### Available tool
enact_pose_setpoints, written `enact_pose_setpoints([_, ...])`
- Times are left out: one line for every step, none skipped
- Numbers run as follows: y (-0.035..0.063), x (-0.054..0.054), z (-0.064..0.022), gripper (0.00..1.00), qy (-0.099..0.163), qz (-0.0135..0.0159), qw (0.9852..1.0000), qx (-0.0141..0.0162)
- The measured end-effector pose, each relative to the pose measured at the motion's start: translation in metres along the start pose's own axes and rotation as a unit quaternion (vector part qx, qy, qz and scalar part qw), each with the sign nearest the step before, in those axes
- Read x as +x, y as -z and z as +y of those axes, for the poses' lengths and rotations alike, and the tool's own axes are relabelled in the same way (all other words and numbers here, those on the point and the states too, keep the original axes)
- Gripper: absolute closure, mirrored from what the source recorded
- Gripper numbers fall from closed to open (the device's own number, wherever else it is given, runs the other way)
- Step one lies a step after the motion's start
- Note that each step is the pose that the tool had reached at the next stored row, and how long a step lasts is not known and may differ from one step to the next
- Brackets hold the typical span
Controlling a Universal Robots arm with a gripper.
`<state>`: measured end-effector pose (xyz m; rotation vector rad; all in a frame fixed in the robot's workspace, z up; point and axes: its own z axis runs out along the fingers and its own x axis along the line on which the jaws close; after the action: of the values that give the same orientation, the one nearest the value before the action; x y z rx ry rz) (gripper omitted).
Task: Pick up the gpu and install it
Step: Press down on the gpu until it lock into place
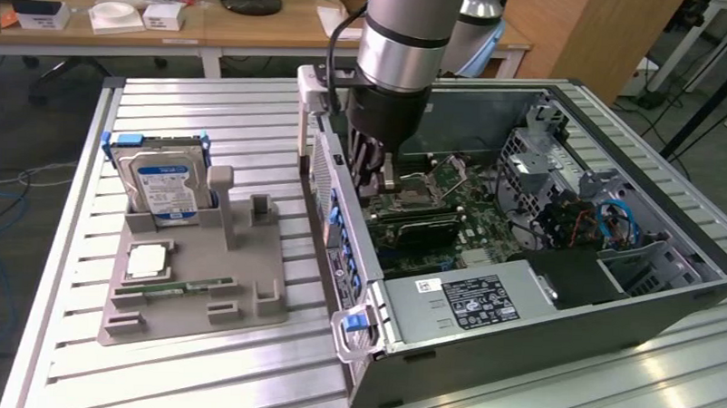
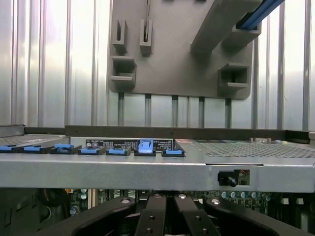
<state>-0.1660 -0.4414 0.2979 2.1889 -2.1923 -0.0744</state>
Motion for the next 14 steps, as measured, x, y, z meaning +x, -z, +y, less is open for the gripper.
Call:
enact_pose_setpoints([-0.0003, 0.0000, -0.0001, 0.89, 0.000, 0.0000, 1.0000, 0.0004])
enact_pose_setpoints([-0.0006, 0.0000, 0.0000, 0.89, 0.000, 0.0001, 1.0000, 0.0008])
enact_pose_setpoints([-0.0010, 0.0000, 0.0000, 0.89, 0.000, 0.0001, 1.0000, 0.0013])
enact_pose_setpoints([-0.0013, 0.0000, -0.0001, 0.89, 0.000, 0.0000, 1.0000, 0.0018])
enact_pose_setpoints([-0.0015, 0.0000, -0.0001, 0.89, 0.000, 0.0000, 1.0000, 0.0022])
enact_pose_setpoints([-0.0016, 0.0000, -0.0001, 0.89, 0.000, 0.0000, 1.0000, 0.0023])
enact_pose_setpoints([-0.0017, 0.0000, -0.0001, 0.89, 0.000, -0.0001, 1.0000, 0.0024])
enact_pose_setpoints([-0.0016, 0.0000, -0.0004, 0.89, 0.000, -0.0002, 1.0000, 0.0024])
enact_pose_setpoints([-0.0016, -0.0001, -0.0013, 0.89, 0.000, -0.0008, 1.0000, 0.0031])
enact_pose_setpoints([-0.0010, -0.0003, -0.0020, 0.89, 0.000, -0.0012, 1.0000, 0.0030])
enact_pose_setpoints([0.0002, -0.0004, -0.0025, 0.89, 0.000, -0.0010, 1.0000, 0.0028])
enact_pose_setpoints([0.0013, -0.0005, -0.0029, 0.89, 0.000, -0.0004, 1.0000, 0.0024])
enact_pose_setpoints([0.0016, -0.0004, -0.0033, 0.89, 0.000, -0.0003, 1.0000, 0.0022])
enact_pose_setpoints([0.0017, -0.0005, -0.0038, 0.89, 0.000, -0.0002, 1.0000, 0.0022])
